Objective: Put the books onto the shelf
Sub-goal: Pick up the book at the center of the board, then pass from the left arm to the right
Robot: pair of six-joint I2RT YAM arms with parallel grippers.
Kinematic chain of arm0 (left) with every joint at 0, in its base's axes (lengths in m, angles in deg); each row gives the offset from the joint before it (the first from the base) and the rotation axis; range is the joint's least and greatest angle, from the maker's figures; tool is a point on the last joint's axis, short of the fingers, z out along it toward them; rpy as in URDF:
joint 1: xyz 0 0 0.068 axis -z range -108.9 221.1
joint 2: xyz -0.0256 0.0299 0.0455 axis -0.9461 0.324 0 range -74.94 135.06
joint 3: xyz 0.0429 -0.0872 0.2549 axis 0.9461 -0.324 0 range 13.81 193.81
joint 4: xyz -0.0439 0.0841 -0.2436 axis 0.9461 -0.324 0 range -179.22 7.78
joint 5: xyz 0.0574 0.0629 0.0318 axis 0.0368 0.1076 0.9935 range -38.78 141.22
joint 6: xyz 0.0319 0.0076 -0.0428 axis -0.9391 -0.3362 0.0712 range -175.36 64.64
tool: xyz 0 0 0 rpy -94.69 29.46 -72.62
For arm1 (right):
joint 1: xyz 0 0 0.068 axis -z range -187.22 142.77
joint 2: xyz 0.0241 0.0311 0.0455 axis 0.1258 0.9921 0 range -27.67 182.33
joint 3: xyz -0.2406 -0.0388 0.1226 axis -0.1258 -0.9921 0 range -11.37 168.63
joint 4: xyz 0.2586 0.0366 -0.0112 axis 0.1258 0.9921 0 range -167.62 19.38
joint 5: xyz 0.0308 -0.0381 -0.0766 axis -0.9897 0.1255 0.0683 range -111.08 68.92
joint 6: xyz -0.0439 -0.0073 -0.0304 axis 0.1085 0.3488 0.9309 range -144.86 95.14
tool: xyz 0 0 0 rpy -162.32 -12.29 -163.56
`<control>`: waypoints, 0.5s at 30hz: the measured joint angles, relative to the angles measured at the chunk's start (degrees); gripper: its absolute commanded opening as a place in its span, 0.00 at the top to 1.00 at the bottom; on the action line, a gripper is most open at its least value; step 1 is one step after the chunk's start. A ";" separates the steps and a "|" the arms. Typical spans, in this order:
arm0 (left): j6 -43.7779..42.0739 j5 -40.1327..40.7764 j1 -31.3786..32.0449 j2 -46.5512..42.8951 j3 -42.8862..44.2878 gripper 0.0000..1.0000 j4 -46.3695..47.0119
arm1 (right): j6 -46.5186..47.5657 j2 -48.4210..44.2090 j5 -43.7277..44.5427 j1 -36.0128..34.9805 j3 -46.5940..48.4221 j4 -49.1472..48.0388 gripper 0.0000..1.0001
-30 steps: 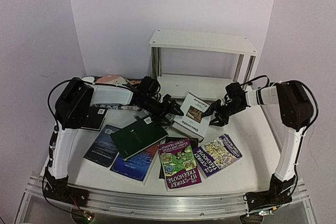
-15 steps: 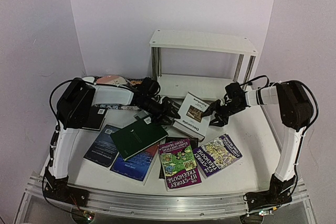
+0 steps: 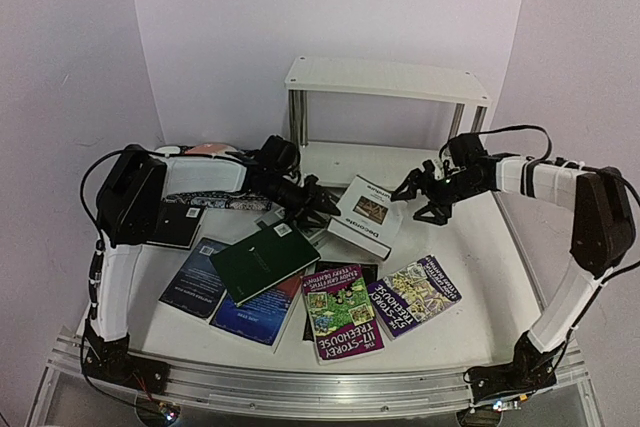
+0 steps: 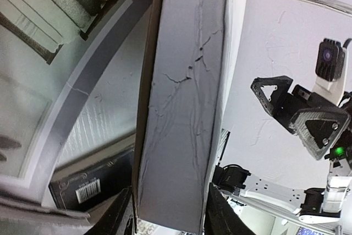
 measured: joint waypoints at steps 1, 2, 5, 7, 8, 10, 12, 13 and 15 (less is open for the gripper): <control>0.37 0.00 -0.13 -0.70 -0.20 0.65 -0.24 | 1.36 -1.44 0.92 0.00 0.04 1.40 0.05; 0.72 -0.07 -0.26 -1.29 -0.31 0.65 -0.42 | 2.86 -2.69 1.90 0.00 0.11 2.93 0.04; 1.33 -0.57 -0.55 -3.15 -0.83 0.64 -0.22 | 7.08 -5.95 4.57 -0.04 0.13 5.99 0.02; 1.64 -0.61 -0.72 -4.74 -1.64 0.64 -0.04 | 11.32 -8.35 6.21 -0.11 0.07 7.15 0.02; 1.81 -0.76 -0.83 -5.64 -2.08 0.64 0.00 | 14.01 -9.75 6.69 -0.15 0.04 7.41 0.02; 2.27 -1.44 -1.14 -7.26 -2.75 0.64 0.09 | 20.31 -12.61 6.91 -0.48 -0.15 7.72 0.02; 2.82 -2.03 -1.55 -8.44 -3.08 0.64 0.20 | 29.57 -16.26 6.93 -1.81 -0.87 7.74 0.02; 2.97 -2.34 -1.75 -8.79 -3.10 0.64 0.17 | 35.04 -18.21 6.82 -2.95 -1.46 7.80 0.02; 3.39 -3.17 -2.19 -9.31 -3.10 0.64 0.31 | 47.28 -21.73 6.19 -5.84 -2.67 8.70 0.02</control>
